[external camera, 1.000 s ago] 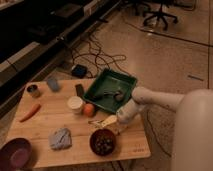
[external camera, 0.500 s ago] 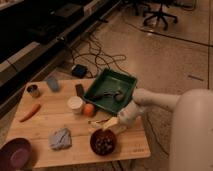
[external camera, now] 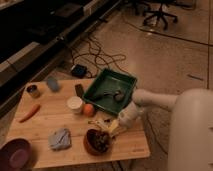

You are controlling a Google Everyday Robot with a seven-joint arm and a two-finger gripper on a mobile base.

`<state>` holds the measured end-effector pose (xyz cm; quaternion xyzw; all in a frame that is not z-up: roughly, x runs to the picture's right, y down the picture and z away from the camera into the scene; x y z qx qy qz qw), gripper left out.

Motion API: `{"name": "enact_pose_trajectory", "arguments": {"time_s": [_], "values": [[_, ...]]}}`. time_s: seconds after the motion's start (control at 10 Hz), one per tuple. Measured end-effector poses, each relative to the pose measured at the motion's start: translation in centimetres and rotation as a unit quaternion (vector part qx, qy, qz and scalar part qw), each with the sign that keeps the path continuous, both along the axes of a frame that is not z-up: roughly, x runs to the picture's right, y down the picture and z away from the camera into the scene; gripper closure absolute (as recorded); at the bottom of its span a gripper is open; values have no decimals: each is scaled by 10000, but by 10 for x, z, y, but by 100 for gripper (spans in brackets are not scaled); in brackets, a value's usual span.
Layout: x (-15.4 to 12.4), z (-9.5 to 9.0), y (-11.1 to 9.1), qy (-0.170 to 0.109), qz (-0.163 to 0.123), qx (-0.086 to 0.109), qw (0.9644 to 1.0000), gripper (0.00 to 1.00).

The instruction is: Place banana in paper cup

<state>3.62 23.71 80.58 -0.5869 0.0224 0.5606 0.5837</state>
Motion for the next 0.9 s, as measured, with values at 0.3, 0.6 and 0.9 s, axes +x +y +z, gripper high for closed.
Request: {"name": "enact_pose_trajectory", "arguments": {"time_s": [0.3,0.6,0.9], "values": [[-5,-5,-5,-329,-238,395,9984,46],[-9,-11,-13,-176,-383,549,9976,46],[-14,-19,-24,-59,-529,704,9961,77]]}}
